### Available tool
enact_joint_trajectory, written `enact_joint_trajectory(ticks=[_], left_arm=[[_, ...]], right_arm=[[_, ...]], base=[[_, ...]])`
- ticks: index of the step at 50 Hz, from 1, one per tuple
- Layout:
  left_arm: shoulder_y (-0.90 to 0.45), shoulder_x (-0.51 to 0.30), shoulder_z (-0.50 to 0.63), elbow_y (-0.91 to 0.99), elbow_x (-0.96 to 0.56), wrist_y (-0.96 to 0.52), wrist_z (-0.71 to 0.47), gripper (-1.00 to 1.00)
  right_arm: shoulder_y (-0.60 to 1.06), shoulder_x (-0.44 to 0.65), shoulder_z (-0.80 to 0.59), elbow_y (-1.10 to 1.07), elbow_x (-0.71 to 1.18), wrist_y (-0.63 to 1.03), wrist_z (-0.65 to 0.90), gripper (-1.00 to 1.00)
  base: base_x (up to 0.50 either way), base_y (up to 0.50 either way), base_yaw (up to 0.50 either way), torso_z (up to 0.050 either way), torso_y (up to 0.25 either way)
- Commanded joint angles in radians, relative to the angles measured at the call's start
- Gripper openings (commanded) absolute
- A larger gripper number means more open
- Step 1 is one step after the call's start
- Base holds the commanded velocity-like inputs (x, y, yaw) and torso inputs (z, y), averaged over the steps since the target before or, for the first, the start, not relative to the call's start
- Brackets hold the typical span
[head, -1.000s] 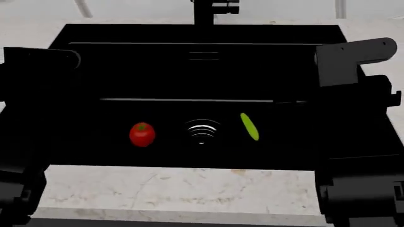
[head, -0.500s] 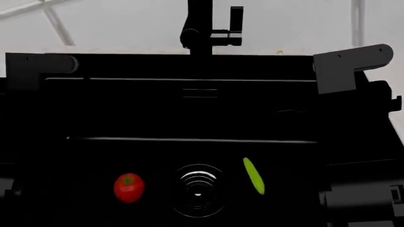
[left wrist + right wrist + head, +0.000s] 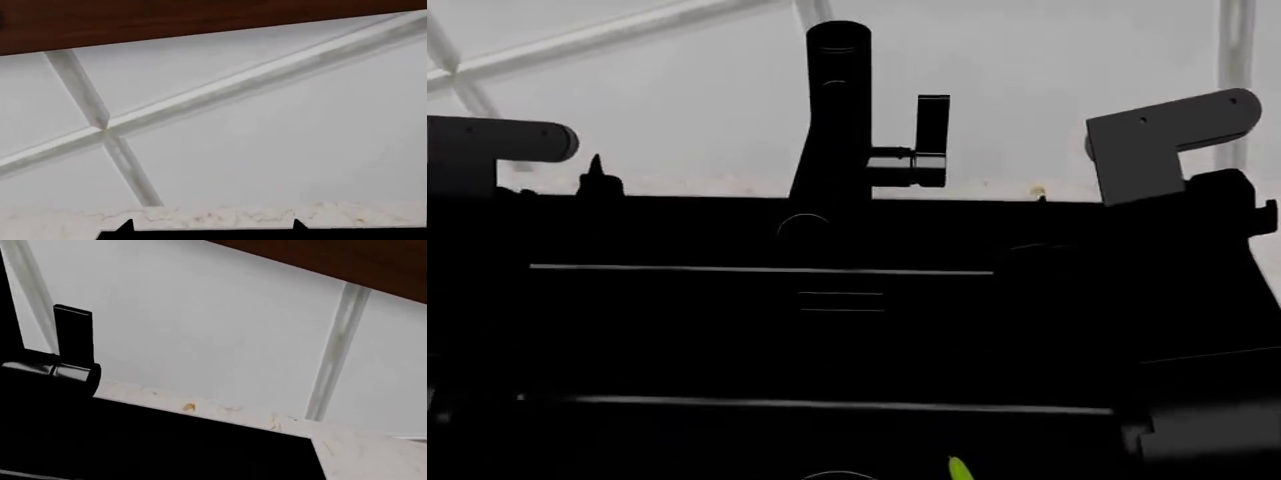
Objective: Pick the vegetables from the sink and place them on the cutting board.
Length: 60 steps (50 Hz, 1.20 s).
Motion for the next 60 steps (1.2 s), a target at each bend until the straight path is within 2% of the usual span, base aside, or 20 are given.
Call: enact_joint_trajectory(ticks=[1,4,6,9,11,13,14,16,17,20,22,23,25,30,32,35,37,44,60], left_arm=[[0.059,-0.055,0.010,0.155,-0.040,-0.058,0.088,1.00],[0.143,-0.119,0.020,0.352,-0.095,-0.104,0.198,1.00],[0.170,-0.157,0.033,0.418,-0.119,-0.147,0.255,1.00],[0.262,-0.291,0.125,0.608,-0.125,-0.186,0.416,1.00],[0.301,-0.354,0.125,0.707,-0.172,-0.232,0.485,1.00],[0.328,-0.400,0.151,0.764,-0.164,-0.233,0.519,1.00],[0.342,-0.423,0.165,0.801,-0.165,-0.246,0.538,1.00],[0.333,-0.444,0.152,0.871,-0.239,-0.361,0.576,1.00],[0.343,-0.454,0.156,0.889,-0.229,-0.338,0.580,1.00],[0.328,-0.476,0.222,0.896,-0.194,-0.332,0.618,1.00],[0.327,-0.479,0.219,0.907,-0.190,-0.310,0.621,1.00],[0.300,-0.489,0.253,0.912,-0.202,-0.361,0.664,1.00],[0.272,-0.498,0.311,0.899,-0.194,-0.370,0.725,1.00],[0.162,-0.457,0.442,0.723,-0.105,-0.319,0.815,1.00],[0.111,-0.427,0.447,0.643,-0.118,-0.286,0.867,1.00],[0.071,-0.398,0.474,0.546,-0.092,-0.228,0.893,1.00],[0.050,-0.397,0.539,0.507,-0.050,-0.203,0.938,1.00],[0.033,-0.425,0.547,0.549,-0.037,-0.216,0.949,1.00],[0.020,-0.436,0.566,0.575,-0.022,-0.224,0.954,1.00]], right_arm=[[-0.054,0.061,0.000,-0.173,0.070,0.102,-0.087,1.00],[-0.081,0.112,0.004,-0.291,0.139,0.185,-0.167,1.00],[-0.083,0.147,0.011,-0.372,0.192,0.273,-0.211,1.00],[-0.078,0.237,0.011,-0.591,0.312,0.517,-0.287,1.00],[-0.073,0.277,0.028,-0.672,0.372,0.614,-0.322,1.00],[-0.058,0.320,0.032,-0.681,0.505,0.635,-0.242,1.00],[-0.034,0.358,0.009,-0.661,0.633,0.636,-0.156,1.00],[0.049,0.426,-0.082,-0.623,0.926,0.635,0.033,1.00],[0.086,0.443,-0.108,-0.603,1.038,0.635,0.113,1.00],[0.151,0.466,-0.177,-0.575,1.210,0.631,0.209,1.00],[0.161,0.466,-0.226,-0.554,1.227,0.621,0.194,1.00],[0.156,0.465,-0.263,-0.553,1.206,0.610,0.147,1.00],[0.148,0.465,-0.346,-0.518,1.116,0.571,0.047,1.00],[0.261,0.453,-0.543,-0.413,0.953,0.548,-0.172,1.00],[0.329,0.450,-0.587,-0.362,0.920,0.526,-0.274,1.00],[0.376,0.437,-0.676,-0.290,0.842,0.503,-0.353,1.00],[0.403,0.417,-0.720,-0.247,0.804,0.488,-0.391,1.00],[0.510,0.401,-0.730,-0.244,0.790,0.521,-0.406,1.00],[0.574,0.392,-0.719,-0.266,0.835,0.555,-0.374,1.00]], base=[[0.50,0.00,0.00,0.000,0.000],[0.50,0.00,0.00,0.000,0.000],[0.15,0.00,0.00,0.000,0.000],[0.02,0.00,0.00,0.000,0.000],[0.02,0.00,0.00,0.000,0.000],[0.02,0.00,0.00,0.000,0.000],[0.02,0.00,0.00,0.000,0.000],[0.02,0.00,0.00,0.000,0.000],[0.02,0.00,0.00,0.000,0.000],[0.02,0.00,0.00,0.000,0.000],[0.02,0.00,0.00,0.000,0.000],[0.02,0.00,0.00,0.000,0.000],[0.02,0.00,0.00,0.000,0.000],[0.02,0.00,0.00,0.000,0.000],[0.02,0.00,0.00,0.000,0.000],[0.02,0.00,0.00,0.000,0.000],[0.02,0.00,0.00,-0.003,-0.093],[0.02,0.00,0.00,-0.016,-0.250],[0.02,0.00,0.00,-0.016,-0.250]])
